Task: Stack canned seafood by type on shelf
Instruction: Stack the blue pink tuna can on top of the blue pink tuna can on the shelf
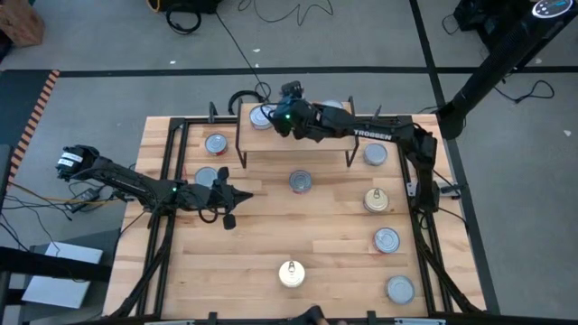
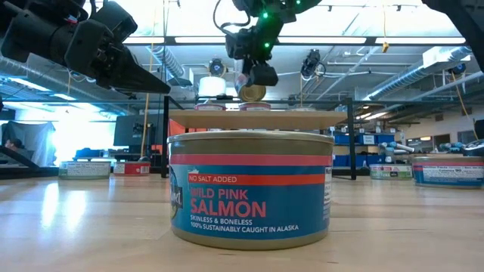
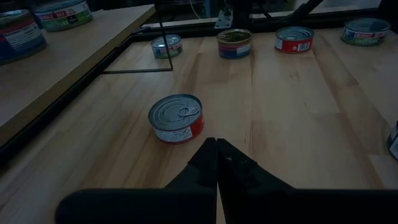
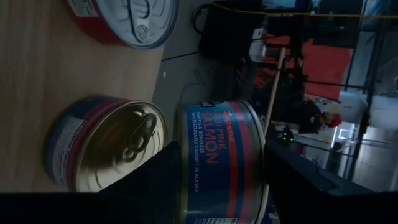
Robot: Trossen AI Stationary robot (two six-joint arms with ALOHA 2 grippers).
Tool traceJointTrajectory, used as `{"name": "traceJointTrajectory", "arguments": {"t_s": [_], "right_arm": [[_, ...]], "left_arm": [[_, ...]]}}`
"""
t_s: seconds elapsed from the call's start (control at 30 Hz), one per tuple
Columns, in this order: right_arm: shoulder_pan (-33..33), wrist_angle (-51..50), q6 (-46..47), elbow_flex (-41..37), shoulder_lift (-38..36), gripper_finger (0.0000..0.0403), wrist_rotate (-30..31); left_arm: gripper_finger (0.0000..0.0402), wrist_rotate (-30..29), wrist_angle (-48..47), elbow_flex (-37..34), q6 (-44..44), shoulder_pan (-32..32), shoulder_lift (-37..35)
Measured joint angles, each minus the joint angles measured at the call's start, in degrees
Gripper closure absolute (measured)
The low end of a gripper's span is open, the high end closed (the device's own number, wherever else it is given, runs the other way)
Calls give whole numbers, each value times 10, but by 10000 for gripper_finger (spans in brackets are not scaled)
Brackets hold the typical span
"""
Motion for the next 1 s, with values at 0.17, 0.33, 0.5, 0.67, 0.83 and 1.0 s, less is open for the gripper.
{"name": "traceJointTrajectory", "arguments": {"t_s": [0.17, 0.33, 0.5, 0.67, 0.83, 1.0], "right_arm": [[-2, -3, 11, 0, 0, 192, -14], [-3, -36, 20, 0, 0, 192, -21], [-4, -44, 42, 0, 0, 188, -23], [-3, -47, 44, 0, 0, 184, -24], [-2, -66, 70, 1, 0, 159, -25], [1, -105, 77, 1, 0, 130, -23]], "left_arm": [[396, 0, 0, 0, -2, 0, 0], [396, 0, 0, 0, -2, 0, 0], [396, 0, 0, 0, -3, 0, 0], [396, 0, 0, 0, -4, 0, 0], [396, 0, 0, 0, -4, 0, 0], [396, 0, 0, 0, -4, 0, 0]]}}
